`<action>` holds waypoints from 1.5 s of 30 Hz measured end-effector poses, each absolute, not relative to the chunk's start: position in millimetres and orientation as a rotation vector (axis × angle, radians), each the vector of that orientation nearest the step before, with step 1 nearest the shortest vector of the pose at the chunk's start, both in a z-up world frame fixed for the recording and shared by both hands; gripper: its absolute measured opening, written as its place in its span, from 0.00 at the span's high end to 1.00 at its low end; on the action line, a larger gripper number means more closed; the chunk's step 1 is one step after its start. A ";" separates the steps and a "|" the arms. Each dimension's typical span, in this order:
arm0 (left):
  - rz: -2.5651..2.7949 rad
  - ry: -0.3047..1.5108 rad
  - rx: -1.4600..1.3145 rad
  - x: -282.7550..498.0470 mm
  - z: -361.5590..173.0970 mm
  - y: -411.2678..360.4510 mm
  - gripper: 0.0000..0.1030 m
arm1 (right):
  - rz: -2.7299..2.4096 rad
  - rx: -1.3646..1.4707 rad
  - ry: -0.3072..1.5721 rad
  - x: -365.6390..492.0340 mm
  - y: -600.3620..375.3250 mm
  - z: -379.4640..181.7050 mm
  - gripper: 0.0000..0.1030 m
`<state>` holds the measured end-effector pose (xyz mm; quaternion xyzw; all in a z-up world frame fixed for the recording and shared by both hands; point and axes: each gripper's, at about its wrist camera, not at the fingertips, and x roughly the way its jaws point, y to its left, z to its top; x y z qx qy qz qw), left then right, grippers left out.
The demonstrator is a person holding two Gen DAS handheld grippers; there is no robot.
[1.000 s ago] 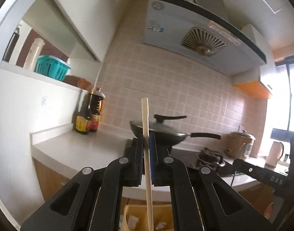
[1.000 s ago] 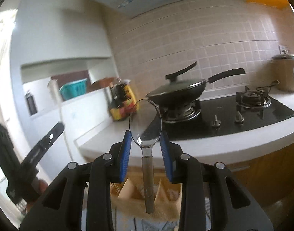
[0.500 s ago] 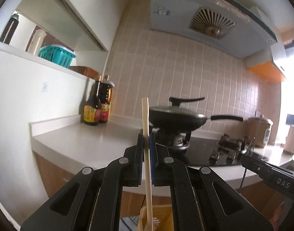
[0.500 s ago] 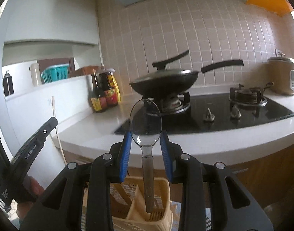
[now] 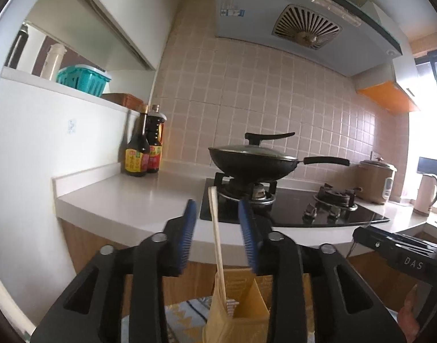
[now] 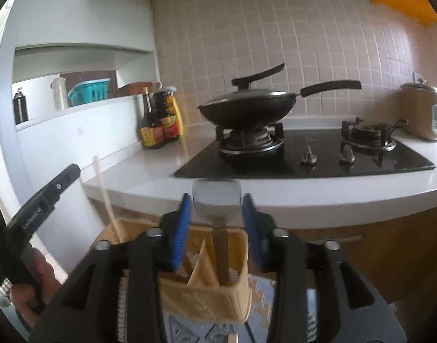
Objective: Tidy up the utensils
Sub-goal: 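Lower the left tool onto a clear plastic spoon and close its fingers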
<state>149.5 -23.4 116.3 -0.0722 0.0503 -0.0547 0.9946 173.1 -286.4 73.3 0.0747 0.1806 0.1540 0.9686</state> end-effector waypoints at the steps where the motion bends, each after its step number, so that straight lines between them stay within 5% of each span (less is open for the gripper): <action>1: -0.115 0.103 -0.145 144.7 118.9 -22.2 0.67 | 0.316 0.152 0.370 169.8 -287.7 75.0 0.59; 11: -0.226 0.198 -0.170 95.4 149.6 -8.8 0.64 | 0.350 0.142 0.519 126.2 -296.9 98.2 0.58; 20: -0.456 0.592 -0.217 88.3 135.2 -11.5 0.63 | 0.336 0.106 0.785 96.0 -297.2 101.2 0.58; 35: -0.523 1.145 -0.061 87.1 -5.0 -26.9 0.64 | 0.397 0.125 1.159 100.9 -278.6 5.7 0.57; 45: -0.438 1.209 0.045 83.3 -44.2 -45.7 0.64 | 0.380 0.167 1.252 116.9 -263.7 -35.4 0.57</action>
